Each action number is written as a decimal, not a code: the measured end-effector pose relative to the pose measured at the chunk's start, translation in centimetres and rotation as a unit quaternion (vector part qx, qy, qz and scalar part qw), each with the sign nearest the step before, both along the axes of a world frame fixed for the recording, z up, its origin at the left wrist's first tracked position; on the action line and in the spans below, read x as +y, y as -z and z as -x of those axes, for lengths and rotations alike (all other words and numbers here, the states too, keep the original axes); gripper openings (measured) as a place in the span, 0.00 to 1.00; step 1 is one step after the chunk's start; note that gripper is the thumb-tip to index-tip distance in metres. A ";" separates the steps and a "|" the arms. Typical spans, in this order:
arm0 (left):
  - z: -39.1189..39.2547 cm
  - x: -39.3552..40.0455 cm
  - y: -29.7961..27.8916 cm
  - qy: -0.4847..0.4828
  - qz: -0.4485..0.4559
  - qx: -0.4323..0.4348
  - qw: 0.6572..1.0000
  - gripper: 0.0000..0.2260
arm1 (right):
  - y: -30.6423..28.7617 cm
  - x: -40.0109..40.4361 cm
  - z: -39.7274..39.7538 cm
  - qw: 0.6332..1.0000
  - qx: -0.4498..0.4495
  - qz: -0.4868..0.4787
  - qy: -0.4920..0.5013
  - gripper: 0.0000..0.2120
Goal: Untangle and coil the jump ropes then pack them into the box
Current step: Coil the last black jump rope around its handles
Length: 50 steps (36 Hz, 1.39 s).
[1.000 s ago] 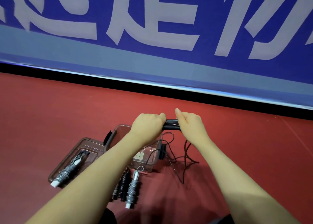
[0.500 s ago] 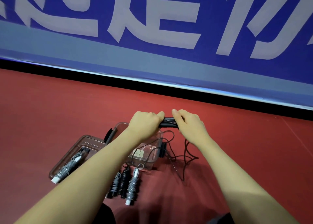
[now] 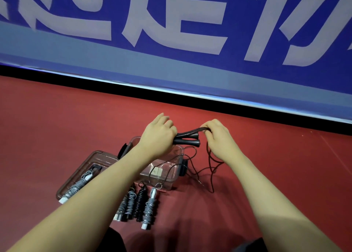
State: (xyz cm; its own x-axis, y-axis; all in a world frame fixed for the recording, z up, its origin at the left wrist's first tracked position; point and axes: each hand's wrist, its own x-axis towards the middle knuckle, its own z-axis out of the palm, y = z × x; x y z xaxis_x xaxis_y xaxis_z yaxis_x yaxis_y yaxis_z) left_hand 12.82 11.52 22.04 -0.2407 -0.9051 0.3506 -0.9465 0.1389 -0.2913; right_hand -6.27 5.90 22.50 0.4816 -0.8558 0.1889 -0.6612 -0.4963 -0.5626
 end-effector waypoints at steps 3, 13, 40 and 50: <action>0.1 0.2 -0.4 0.043 0.020 -0.019 0.999 0.06 | -0.1 0.1 -0.1 0.999 -0.014 -0.030 0.004 0.10; 2.2 0.4 -1.7 -0.071 -0.082 0.118 0.987 0.10 | 0.0 0.2 -0.3 0.993 -0.064 -0.095 0.023 0.09; 0.8 -0.2 -0.3 -0.090 -0.141 0.079 0.983 0.07 | -2.1 1.3 -1.5 0.992 -0.064 0.069 0.082 0.05; 0.8 0.2 0.5 0.091 -0.108 0.070 0.988 0.05 | -3.1 0.8 -0.6 0.991 0.037 -0.005 0.125 0.17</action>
